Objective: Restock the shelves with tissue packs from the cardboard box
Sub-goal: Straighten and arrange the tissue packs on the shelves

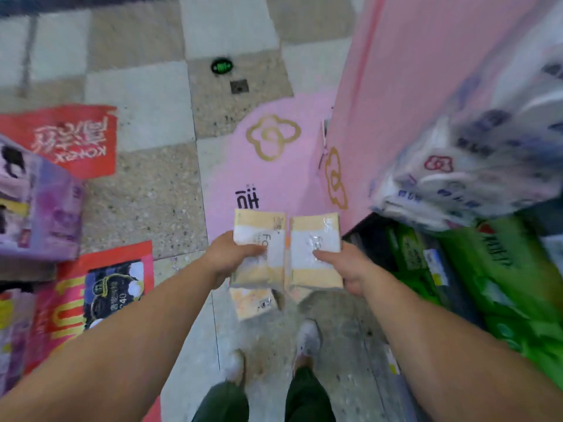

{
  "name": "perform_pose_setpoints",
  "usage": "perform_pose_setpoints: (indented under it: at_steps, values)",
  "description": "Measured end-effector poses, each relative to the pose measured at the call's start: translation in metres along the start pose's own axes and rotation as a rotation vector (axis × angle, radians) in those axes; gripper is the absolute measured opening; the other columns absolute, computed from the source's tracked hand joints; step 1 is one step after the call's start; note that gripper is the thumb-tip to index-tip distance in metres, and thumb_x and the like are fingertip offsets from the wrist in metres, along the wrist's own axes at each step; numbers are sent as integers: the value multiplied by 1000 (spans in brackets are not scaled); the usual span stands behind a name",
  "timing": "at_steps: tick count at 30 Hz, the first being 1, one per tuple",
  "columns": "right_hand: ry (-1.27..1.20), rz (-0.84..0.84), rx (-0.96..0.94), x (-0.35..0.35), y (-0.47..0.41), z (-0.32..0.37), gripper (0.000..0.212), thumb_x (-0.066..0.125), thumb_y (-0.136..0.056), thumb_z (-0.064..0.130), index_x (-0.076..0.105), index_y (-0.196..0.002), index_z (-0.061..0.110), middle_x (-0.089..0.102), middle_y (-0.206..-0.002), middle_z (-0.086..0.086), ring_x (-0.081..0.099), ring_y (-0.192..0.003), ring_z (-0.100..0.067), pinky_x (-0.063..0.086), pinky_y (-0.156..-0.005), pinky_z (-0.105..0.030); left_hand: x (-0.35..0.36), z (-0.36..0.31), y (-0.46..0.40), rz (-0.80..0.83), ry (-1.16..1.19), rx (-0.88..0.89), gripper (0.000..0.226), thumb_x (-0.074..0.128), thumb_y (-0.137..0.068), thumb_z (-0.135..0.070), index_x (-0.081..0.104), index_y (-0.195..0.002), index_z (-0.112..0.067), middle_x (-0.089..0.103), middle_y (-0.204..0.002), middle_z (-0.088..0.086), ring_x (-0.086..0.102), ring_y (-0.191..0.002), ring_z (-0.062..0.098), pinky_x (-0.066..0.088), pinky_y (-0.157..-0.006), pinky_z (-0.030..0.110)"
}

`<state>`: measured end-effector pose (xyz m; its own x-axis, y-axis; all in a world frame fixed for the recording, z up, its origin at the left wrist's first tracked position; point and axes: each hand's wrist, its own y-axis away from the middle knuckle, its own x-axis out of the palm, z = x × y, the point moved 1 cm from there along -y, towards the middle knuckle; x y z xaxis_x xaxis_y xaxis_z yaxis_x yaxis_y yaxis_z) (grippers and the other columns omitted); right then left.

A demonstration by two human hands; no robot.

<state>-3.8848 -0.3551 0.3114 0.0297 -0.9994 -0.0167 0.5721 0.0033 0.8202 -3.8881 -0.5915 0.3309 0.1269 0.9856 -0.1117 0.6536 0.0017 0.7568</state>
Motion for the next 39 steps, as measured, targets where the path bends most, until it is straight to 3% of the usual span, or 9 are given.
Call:
perform_pose_setpoints:
  at_steps: [8, 14, 17, 20, 23, 25, 27, 33, 39]
  values:
    - [-127, -89, -204, -13, 153, 7, 29, 67, -88, 8, 63, -117, 9, 70, -107, -13, 68, -89, -27, 55, -76, -38, 16, -57, 105, 372, -32, 232, 24, 69, -84, -8, 66, -108, -11, 72, -107, 12, 69, -95, 30, 54, -86, 46]
    - [-209, -325, -332, -31, 293, -42, 23, 69, -86, 7, 65, -108, 8, 72, -96, -9, 69, -83, -25, 56, -82, -40, 60, -70, 205, 604, -162, 344, 20, 67, -85, -3, 65, -103, -11, 71, -107, 16, 71, -81, 24, 58, -76, 38]
    - [-249, -461, -370, -55, 364, -77, 22, 70, -85, 8, 66, -106, 9, 73, -98, -10, 69, -86, -27, 55, -86, -45, 99, -72, 256, 692, -235, 370, 16, 67, -85, -1, 63, -97, -10, 70, -106, 19, 69, -82, 26, 56, -81, 42]
    - [-340, -603, -426, -82, 438, -120, 19, 67, -87, 4, 65, -105, 4, 71, -100, -14, 69, -79, -25, 58, -72, -36, 149, -69, 308, 780, -318, 418, 23, 70, -83, -3, 65, -105, -6, 70, -109, 20, 70, -88, 31, 56, -82, 47]
    - [-434, -747, -472, -107, 518, -176, 12, 63, -88, 0, 65, -96, 9, 69, -98, -13, 67, -73, -20, 58, -61, -29, 210, -55, 367, 870, -371, 481, 21, 69, -83, -2, 65, -104, -6, 72, -100, 18, 69, -84, 30, 57, -79, 45]
    - [-471, -843, -495, -124, 571, -221, 17, 62, -88, -1, 63, -105, 5, 69, -100, -14, 66, -76, -21, 57, -65, -31, 255, -36, 412, 932, -398, 503, 15, 69, -83, -2, 66, -97, -7, 74, -91, 14, 70, -77, 27, 59, -70, 41]
    - [-511, -952, -483, -142, 625, -273, 25, 63, -88, 0, 61, -114, 0, 68, -105, -17, 66, -80, -24, 56, -69, -33, 304, -8, 463, 1041, -421, 493, 18, 71, -81, -3, 67, -99, -7, 75, -90, 13, 71, -76, 28, 58, -74, 44]
    - [-519, -1209, -388, -192, 776, -423, 26, 74, -83, 14, 66, -107, 8, 73, -99, -11, 71, -88, -25, 57, -82, -42, 433, 84, 620, 1307, -411, 568, 20, 71, -79, -2, 68, -98, -8, 73, -100, 17, 71, -75, 25, 59, -74, 41]
    - [-539, -1225, -445, -243, 858, -475, 16, 70, -85, 8, 65, -101, 11, 74, -92, -9, 71, -80, -23, 56, -68, -35, 482, 119, 701, 1397, -335, 577, 18, 63, -87, 1, 63, -99, -12, 70, -99, 10, 69, -79, 21, 58, -69, 35]
